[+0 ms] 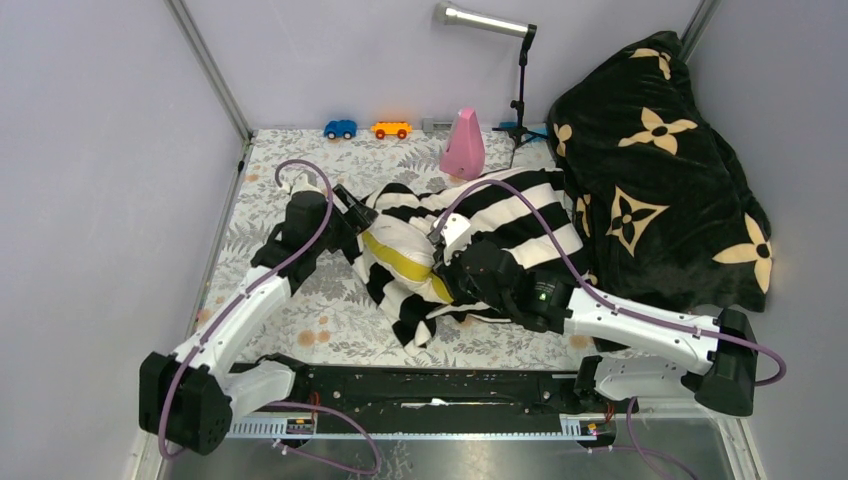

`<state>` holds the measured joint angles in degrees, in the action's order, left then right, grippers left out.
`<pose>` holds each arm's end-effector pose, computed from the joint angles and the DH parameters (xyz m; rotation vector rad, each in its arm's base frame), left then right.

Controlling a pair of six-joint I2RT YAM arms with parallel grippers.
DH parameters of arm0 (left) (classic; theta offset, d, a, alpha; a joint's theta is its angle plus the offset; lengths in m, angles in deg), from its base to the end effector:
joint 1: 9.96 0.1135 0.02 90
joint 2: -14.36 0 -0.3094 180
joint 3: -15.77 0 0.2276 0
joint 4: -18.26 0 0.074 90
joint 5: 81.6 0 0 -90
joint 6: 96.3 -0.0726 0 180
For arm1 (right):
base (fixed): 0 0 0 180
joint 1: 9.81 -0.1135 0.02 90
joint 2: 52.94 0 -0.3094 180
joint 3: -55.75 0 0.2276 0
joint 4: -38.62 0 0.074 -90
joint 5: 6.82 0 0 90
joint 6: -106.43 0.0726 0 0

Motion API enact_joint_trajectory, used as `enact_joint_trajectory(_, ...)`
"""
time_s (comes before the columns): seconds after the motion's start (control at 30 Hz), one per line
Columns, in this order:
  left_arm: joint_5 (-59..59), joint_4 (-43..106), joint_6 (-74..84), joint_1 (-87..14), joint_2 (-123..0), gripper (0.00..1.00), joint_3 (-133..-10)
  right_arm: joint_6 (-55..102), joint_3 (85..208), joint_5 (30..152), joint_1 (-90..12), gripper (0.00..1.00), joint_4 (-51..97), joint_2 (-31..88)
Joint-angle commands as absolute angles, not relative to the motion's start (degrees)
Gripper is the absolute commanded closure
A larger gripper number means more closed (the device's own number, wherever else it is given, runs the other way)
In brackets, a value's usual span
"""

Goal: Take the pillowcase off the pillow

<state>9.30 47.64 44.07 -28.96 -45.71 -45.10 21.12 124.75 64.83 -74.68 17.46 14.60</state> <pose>0.2102 -0.0712 0.3147 -0.5912 2.0684 -0.7133 0.1328 0.2292 0.3571 -0.7728 1.7687 0.5159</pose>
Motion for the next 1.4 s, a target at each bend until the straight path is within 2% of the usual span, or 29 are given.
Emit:
enact_joint_trajectory(0.0, 13.69, 43.66, 40.99, -28.68, -50.00, 0.30, -46.10, 22.83, 125.87, 65.40, -74.68, 1.00, 19.35, 11.21)
enact_joint_trajectory(0.03, 15.32, 43.29, 39.85, -28.56, -50.97, 0.43, -46.22, 23.23, 125.86, 65.53, -74.74, 1.00, 18.92, 10.96)
enact_joint_trajectory(0.13, 20.66, 40.61, 38.27, -27.89, -54.17, 0.60, -46.11, 25.35, 126.24, 63.68, -74.68, 1.00, 16.71, 9.71)
enact_joint_trajectory(0.27, 28.18, 35.91, 37.93, -25.90, -60.76, 0.67, -46.33, 27.29, 126.69, 60.98, -74.68, 1.00, 11.74, 6.84)
enact_joint_trajectory(0.37, 27.96, 31.21, 37.39, -24.20, -66.31, 0.73, -47.91, 27.71, 126.48, 58.43, -74.72, 1.00, 9.57, 4.02)
enact_joint_trajectory(0.47, 25.68, 30.09, 35.91, -22.73, -73.45, 0.91, -52.01, 28.21, 126.03, 55.85, -74.68, 1.00, 9.42, 1.55)
enact_joint_trajectory(0.53, 24.17, 30.00, 34.43, -22.53, -78.13, 0.98, -55.43, 28.87, 125.84, 54.02, -74.68, 1.00, 10.22, 0.58)
enact_joint_trajectory(0.8, 6.50, 25.52, 32.71, -22.53, -92.31, 1.00, -66.07, 30.23, 127.22, 51.23, -74.70, 1.00, 14.12, -0.15)
enact_joint_trajectory(1.03, 7.08, 26.52, 35.76, -19.75, -97.82, 1.00, -66.70, 33.41, 123.67, 34.43, -74.68, 1.00, 17.87, -8.93)
enact_joint_trajectory(1.37, 4.76, 25.31, 35.71, -19.27, -100.86, 1.00, -68.73, 30.69, 120.75, 30.56, -74.68, 1.00, 24.90, -16.45)
